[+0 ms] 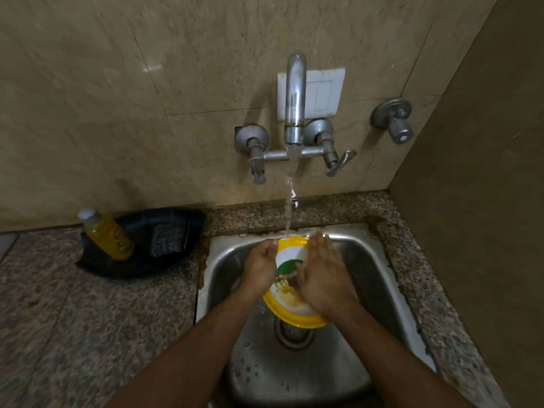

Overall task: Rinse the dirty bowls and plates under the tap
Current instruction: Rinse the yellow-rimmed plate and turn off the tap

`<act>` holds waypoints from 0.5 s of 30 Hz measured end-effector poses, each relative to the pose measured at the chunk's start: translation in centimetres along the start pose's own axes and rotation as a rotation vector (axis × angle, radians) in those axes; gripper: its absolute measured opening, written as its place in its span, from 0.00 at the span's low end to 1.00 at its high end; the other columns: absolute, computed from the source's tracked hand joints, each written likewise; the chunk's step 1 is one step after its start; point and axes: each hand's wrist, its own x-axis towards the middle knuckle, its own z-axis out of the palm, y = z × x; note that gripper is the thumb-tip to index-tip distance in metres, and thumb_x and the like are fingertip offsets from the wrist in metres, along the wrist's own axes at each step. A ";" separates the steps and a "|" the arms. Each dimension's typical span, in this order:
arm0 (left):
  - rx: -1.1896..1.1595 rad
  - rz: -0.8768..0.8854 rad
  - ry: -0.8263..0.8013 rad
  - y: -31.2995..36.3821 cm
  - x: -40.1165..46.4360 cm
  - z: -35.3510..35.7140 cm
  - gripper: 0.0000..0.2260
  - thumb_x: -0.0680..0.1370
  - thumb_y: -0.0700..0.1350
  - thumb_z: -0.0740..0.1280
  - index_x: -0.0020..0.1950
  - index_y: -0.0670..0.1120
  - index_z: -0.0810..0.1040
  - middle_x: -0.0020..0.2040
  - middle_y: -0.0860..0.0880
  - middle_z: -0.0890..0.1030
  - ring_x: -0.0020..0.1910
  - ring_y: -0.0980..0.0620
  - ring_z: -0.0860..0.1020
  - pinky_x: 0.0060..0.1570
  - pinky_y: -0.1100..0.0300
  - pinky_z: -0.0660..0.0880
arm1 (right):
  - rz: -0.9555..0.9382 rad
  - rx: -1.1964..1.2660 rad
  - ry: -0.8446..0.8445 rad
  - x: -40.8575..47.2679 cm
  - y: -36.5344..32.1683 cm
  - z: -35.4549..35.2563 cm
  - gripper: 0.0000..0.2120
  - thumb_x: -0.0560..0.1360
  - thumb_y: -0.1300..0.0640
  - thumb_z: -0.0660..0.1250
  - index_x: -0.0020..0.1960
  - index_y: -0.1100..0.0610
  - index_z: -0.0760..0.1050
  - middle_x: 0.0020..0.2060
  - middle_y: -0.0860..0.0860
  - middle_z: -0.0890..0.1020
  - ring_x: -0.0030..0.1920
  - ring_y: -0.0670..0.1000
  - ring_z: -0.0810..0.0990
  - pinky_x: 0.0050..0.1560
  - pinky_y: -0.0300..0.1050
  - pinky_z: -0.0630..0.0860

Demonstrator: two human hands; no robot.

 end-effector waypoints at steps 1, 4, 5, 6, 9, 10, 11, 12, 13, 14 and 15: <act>0.009 0.007 0.002 -0.2 0.1 0.0 0.14 0.84 0.44 0.57 0.61 0.38 0.78 0.56 0.45 0.80 0.58 0.48 0.76 0.57 0.61 0.69 | -0.087 0.009 -0.060 0.4 -0.6 0.4 0.38 0.75 0.42 0.45 0.78 0.64 0.52 0.77 0.62 0.54 0.77 0.60 0.52 0.77 0.55 0.50; 0.005 0.024 0.023 -0.4 0.4 0.0 0.11 0.84 0.41 0.58 0.56 0.39 0.79 0.54 0.43 0.81 0.55 0.47 0.78 0.53 0.61 0.69 | -0.316 -0.009 -0.064 0.9 -1.3 0.8 0.37 0.77 0.41 0.46 0.79 0.62 0.48 0.78 0.59 0.50 0.78 0.58 0.47 0.75 0.56 0.53; -0.007 0.026 0.040 -0.3 0.4 0.1 0.11 0.84 0.41 0.58 0.54 0.40 0.79 0.54 0.43 0.81 0.55 0.45 0.78 0.54 0.59 0.70 | -0.310 -0.008 -0.059 0.9 -1.1 0.6 0.36 0.77 0.41 0.46 0.79 0.61 0.47 0.78 0.58 0.49 0.78 0.56 0.47 0.75 0.56 0.53; -0.020 0.038 0.051 -0.1 0.3 0.1 0.10 0.83 0.41 0.58 0.53 0.41 0.79 0.53 0.42 0.81 0.54 0.44 0.78 0.55 0.58 0.71 | -0.271 -0.007 -0.039 0.9 -1.1 0.4 0.36 0.77 0.42 0.46 0.79 0.60 0.47 0.78 0.56 0.48 0.78 0.55 0.47 0.76 0.55 0.52; -0.028 0.056 0.081 0.5 0.0 0.1 0.11 0.84 0.42 0.58 0.55 0.41 0.79 0.53 0.43 0.81 0.52 0.49 0.77 0.56 0.58 0.71 | -0.217 0.090 -0.004 0.7 -2.6 0.2 0.37 0.76 0.43 0.46 0.79 0.61 0.47 0.78 0.56 0.44 0.78 0.54 0.45 0.77 0.51 0.48; -0.043 0.048 0.102 0.4 -0.1 0.1 0.12 0.84 0.42 0.57 0.56 0.41 0.79 0.54 0.43 0.82 0.53 0.49 0.78 0.56 0.57 0.71 | -0.248 0.111 -0.027 0.7 -2.9 0.2 0.37 0.75 0.43 0.45 0.79 0.61 0.46 0.77 0.55 0.44 0.79 0.54 0.46 0.77 0.50 0.47; -0.050 0.036 0.124 0.2 0.0 -0.2 0.12 0.84 0.43 0.57 0.57 0.41 0.79 0.55 0.42 0.82 0.54 0.48 0.78 0.56 0.57 0.71 | -0.277 0.105 -0.038 0.9 -2.6 0.3 0.36 0.76 0.43 0.44 0.79 0.60 0.46 0.77 0.55 0.44 0.78 0.54 0.47 0.77 0.50 0.47; -0.040 0.036 0.147 0.0 0.1 -0.5 0.13 0.84 0.44 0.57 0.58 0.40 0.79 0.56 0.42 0.82 0.56 0.46 0.78 0.56 0.57 0.71 | -0.287 0.073 -0.011 1.1 -2.0 0.3 0.36 0.77 0.43 0.45 0.79 0.60 0.47 0.78 0.55 0.46 0.78 0.54 0.49 0.77 0.50 0.48; -0.015 0.037 0.162 0.0 0.2 -0.8 0.14 0.84 0.44 0.57 0.59 0.39 0.79 0.58 0.42 0.81 0.58 0.45 0.78 0.56 0.59 0.70 | -0.257 0.038 0.020 1.2 -1.5 0.3 0.35 0.78 0.43 0.46 0.79 0.60 0.48 0.78 0.55 0.48 0.78 0.53 0.50 0.77 0.51 0.48; 0.010 0.043 0.178 0.0 0.3 -1.0 0.14 0.84 0.45 0.57 0.60 0.39 0.79 0.59 0.42 0.81 0.59 0.45 0.77 0.56 0.60 0.69 | -0.216 0.023 0.036 1.4 -1.2 0.2 0.34 0.78 0.42 0.47 0.79 0.60 0.50 0.78 0.55 0.49 0.78 0.53 0.50 0.76 0.51 0.48; 0.027 0.047 0.190 0.0 0.4 -1.1 0.14 0.84 0.45 0.57 0.60 0.40 0.79 0.58 0.42 0.81 0.59 0.44 0.77 0.54 0.62 0.68 | -0.209 0.029 0.028 1.4 -1.4 0.0 0.35 0.78 0.42 0.47 0.79 0.60 0.50 0.78 0.56 0.49 0.78 0.53 0.49 0.76 0.51 0.47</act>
